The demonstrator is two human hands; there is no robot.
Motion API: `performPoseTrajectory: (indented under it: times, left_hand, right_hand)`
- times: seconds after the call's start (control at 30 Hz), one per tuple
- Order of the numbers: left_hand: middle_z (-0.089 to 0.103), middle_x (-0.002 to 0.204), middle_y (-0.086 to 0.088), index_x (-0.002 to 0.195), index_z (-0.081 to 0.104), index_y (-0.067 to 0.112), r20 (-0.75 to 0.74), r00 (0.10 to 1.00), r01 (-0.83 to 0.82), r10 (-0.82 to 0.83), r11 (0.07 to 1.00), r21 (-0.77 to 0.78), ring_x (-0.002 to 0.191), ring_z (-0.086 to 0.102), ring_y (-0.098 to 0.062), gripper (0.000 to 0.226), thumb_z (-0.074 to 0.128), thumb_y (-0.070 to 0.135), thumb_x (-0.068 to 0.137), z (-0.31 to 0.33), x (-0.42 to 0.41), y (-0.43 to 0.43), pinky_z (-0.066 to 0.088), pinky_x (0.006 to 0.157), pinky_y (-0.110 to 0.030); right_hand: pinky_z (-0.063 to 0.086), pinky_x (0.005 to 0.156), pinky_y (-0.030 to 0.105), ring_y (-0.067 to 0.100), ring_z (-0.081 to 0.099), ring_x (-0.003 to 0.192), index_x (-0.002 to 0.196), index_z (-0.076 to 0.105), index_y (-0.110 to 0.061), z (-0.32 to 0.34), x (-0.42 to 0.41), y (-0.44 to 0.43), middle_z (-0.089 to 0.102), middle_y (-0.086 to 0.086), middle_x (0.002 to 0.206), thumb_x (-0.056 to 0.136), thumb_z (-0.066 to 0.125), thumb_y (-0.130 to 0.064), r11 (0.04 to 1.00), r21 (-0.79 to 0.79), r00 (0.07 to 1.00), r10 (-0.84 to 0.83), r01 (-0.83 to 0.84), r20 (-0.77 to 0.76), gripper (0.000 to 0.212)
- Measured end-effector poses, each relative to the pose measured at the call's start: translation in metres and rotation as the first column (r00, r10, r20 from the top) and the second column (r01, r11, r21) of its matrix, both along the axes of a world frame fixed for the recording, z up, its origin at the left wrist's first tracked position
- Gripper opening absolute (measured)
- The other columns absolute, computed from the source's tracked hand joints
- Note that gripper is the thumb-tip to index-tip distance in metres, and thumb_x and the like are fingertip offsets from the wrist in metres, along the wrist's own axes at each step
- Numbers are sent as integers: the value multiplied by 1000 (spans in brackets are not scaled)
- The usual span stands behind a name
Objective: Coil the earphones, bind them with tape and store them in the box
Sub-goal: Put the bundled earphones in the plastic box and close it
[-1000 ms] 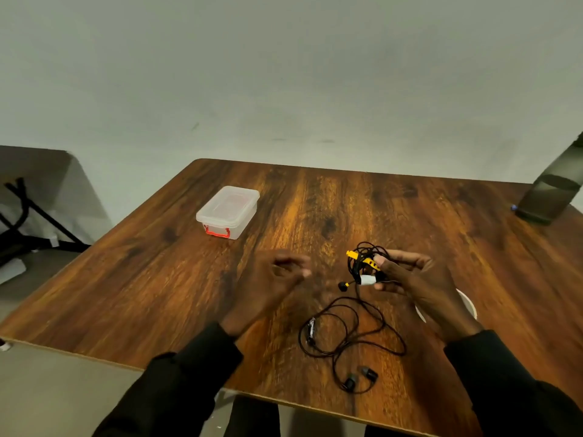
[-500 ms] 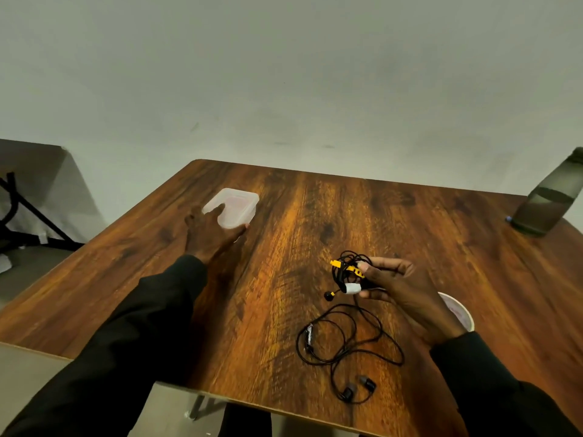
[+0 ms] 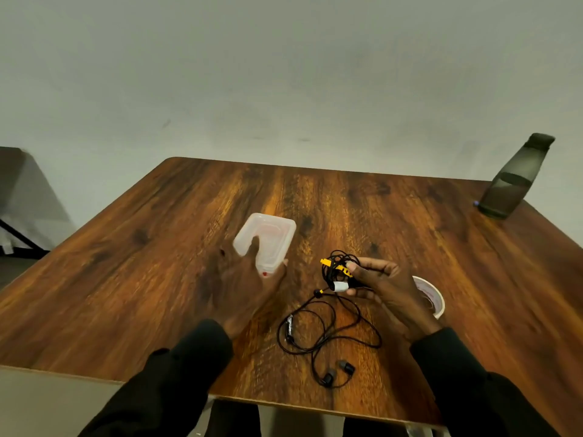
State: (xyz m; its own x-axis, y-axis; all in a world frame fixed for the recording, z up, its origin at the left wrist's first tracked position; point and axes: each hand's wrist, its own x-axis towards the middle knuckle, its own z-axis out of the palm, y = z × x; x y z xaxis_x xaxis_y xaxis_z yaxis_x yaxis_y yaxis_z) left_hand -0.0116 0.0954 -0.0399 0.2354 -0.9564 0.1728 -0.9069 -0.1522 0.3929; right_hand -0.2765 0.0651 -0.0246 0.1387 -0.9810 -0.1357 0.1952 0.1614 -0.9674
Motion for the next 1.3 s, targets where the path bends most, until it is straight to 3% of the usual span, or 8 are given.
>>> performPoseTrajectory:
  times: [0.33, 0.47, 0.53, 0.63, 0.77, 1.13, 1.23, 1.3]
  left_hand:
    - [36, 148, -9, 156, 37, 33, -357, 934, -21, 16, 1000, -11, 133, 46, -28, 89, 50, 81, 83, 11, -59, 14, 46, 103, -38]
    - [71, 109, 5, 132, 62, 28, -810, 583, -24, -67, 995, -99, 92, 74, -5, 63, 47, 72, 89, 23, -39, 12, 61, 73, -23]
    - [69, 113, 6, 119, 63, 37, -936, 352, -143, 3, 988, -50, 101, 72, -9, 47, 48, 72, 92, 28, -22, 13, 59, 88, -33]
    - [64, 135, -3, 143, 51, 39, -983, 150, -183, 105, 980, 77, 116, 66, -25, 80, 39, 89, 82, 20, 8, 8, 54, 97, -46]
    - [70, 120, -14, 145, 49, 15, -987, -12, -154, 162, 975, 162, 104, 72, -29, 57, 39, 54, 105, 18, 29, 0, 59, 86, -40]
    - [76, 108, -18, 111, 71, -1, -923, 346, -88, 170, 985, 149, 76, 77, -22, 26, 57, 18, 103, 15, 70, 1, 65, 64, -28]
    - [72, 120, -13, 121, 69, 11, -748, 663, -30, 24, 1000, 6, 86, 74, -14, 24, 59, 21, 102, 9, 74, 3, 61, 68, -25]
    - [63, 134, -9, 132, 61, 25, -474, 880, 7, -34, 998, -59, 111, 63, -17, 31, 60, 30, 101, 1, 69, 1, 54, 90, -35]
  right_hand:
    - [62, 60, 26, 28, 76, 87, 113, 71, 4, 1, -26, 11, 77, 21, 103, 84, 76, -10, 997, -13, 996, -75, 76, 36, 32]
    - [62, 56, 26, 23, 77, 76, 111, 69, 6, 5, -31, 6, 78, 21, 98, 85, 74, -4, 994, -14, 993, -110, 111, 40, 29]
    - [62, 57, 26, 22, 77, 76, 111, 69, 5, 8, -32, 2, 79, 18, 96, 82, 75, -7, 993, -26, 993, -114, 115, 25, 31]
    - [63, 59, 27, 23, 77, 80, 111, 70, 3, 15, -24, -8, 78, 18, 100, 77, 78, -14, 992, -66, 994, -108, 108, -3, 39]
    - [64, 61, 29, 24, 77, 75, 108, 73, -1, 28, 6, -26, 79, 16, 96, 87, 76, -11, 985, -162, 992, -80, 64, -94, 23]
    - [64, 60, 30, 31, 77, 85, 105, 72, 7, 17, 65, -64, 74, 24, 102, 92, 73, -5, 976, -216, 956, -76, 13, -283, 18]
    - [63, 58, 29, 30, 77, 83, 102, 73, 6, 15, 58, -64, 75, 22, 102, 92, 72, -5, 970, -243, 935, -100, 15, -340, 15]
    - [64, 59, 30, 28, 77, 81, 101, 73, 5, 19, 53, -65, 74, 21, 102, 92, 72, -5, 961, -277, 905, -115, -3, -408, 13]
